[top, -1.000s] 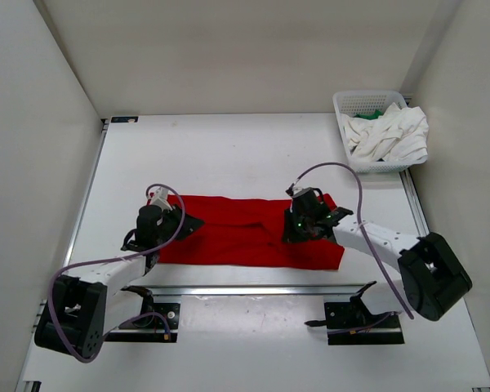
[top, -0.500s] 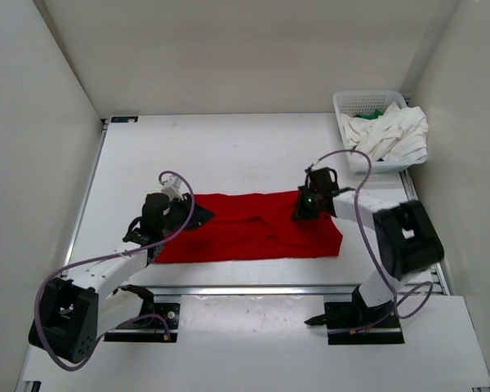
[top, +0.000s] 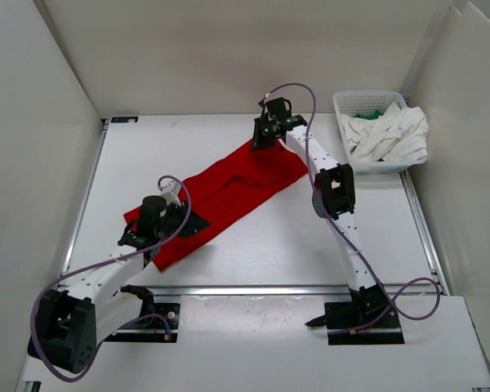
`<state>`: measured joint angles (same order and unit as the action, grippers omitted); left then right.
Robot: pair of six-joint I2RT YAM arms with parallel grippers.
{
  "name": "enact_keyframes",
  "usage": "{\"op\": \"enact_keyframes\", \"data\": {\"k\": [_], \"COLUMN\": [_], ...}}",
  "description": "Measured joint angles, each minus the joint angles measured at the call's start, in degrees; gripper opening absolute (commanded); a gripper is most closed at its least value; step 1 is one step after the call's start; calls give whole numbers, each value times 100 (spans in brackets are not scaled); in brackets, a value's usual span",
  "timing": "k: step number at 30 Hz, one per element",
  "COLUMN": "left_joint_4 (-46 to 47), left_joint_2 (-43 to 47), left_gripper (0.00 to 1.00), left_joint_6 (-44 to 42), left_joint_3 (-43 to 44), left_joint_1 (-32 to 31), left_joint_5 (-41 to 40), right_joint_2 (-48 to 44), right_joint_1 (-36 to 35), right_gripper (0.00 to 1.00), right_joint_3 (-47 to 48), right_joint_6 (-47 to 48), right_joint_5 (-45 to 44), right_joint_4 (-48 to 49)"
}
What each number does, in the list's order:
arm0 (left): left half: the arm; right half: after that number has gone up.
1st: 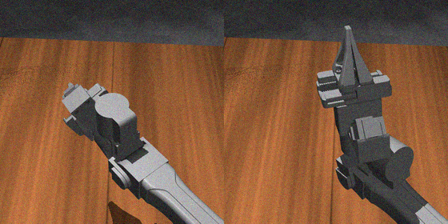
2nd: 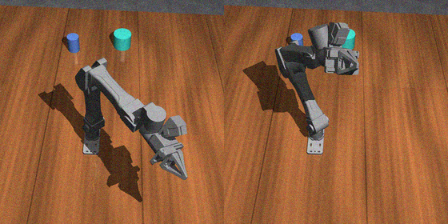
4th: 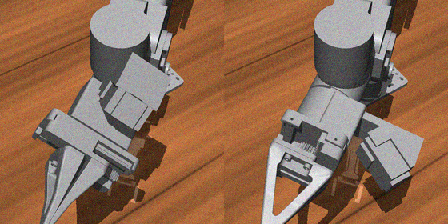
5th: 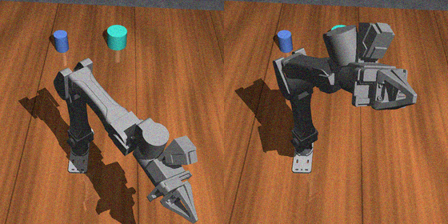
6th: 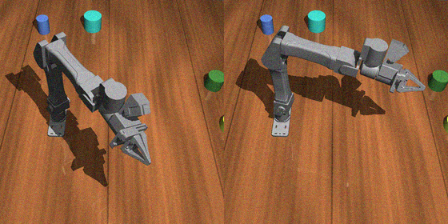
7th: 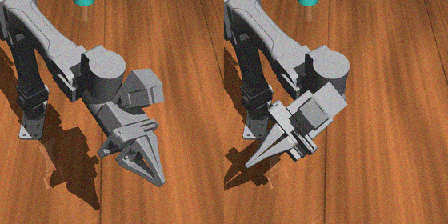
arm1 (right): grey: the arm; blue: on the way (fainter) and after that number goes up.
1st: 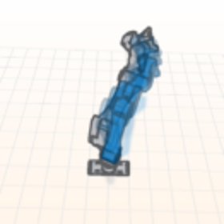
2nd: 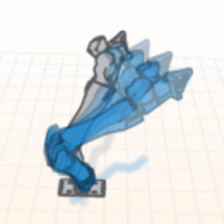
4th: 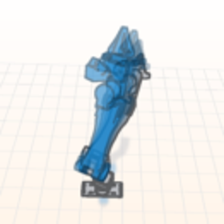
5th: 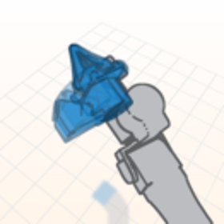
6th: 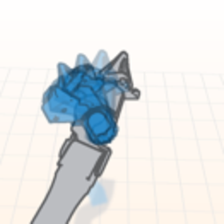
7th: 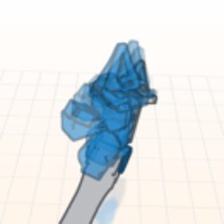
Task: Fold and stack the t-shirts
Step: Rotate the tshirt 90 degrees
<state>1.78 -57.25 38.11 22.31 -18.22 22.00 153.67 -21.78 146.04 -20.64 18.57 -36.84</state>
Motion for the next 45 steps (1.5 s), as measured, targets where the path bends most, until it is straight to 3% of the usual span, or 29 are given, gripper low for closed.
{"op": "enact_keyframes", "data": {"k": [2,7,12,15,18,21,28,34,37,42,45], "left_joint_4": [-7,-409,-658,-920,-1217,-1410,-1521,-1510,-1510,-1515,-1484], "left_joint_2": [20,33,142,214,168,103,107,107,107,105,68], "left_gripper": [16,8,4,3,4,6,9,10,10,16,18], "left_joint_6": [-20,-289,-468,-520,-595,-664,-664,-612,-608,-632,-654], "left_joint_3": [0,225,457,564,859,1172,1292,1290,1287,1252,1174], "left_joint_1": [2,-46,74,186,323,459,807,785,769,693,479], "left_joint_5": [122,157,157,125,111,94,105,109,107,76,-13], "right_joint_2": [-426,-2868,-6260,-7322,-7042,-5871,-4979,-4291,-4068,-4389,-5064], "right_joint_1": [-103,-555,-992,-1250,-1749,-2269,-2573,-2549,-2516,-2232,-1565], "right_gripper": [0,0,12,21,32,41,45,29,2,0,0], "right_joint_3": [-306,-2636,-6175,-7917,-8846,-9250,-9134,-8738,-8568,-9064,-9639], "right_joint_6": [140,437,184,-223,-684,-1099,-1812,-2262,-2337,-2299,-1849], "right_joint_5": [-52,-590,-511,-446,-442,-457,-625,-723,-704,-511,-155], "right_joint_4": [-356,-315,1541,2498,3416,3834,4607,5084,5171,5204,4656]}}
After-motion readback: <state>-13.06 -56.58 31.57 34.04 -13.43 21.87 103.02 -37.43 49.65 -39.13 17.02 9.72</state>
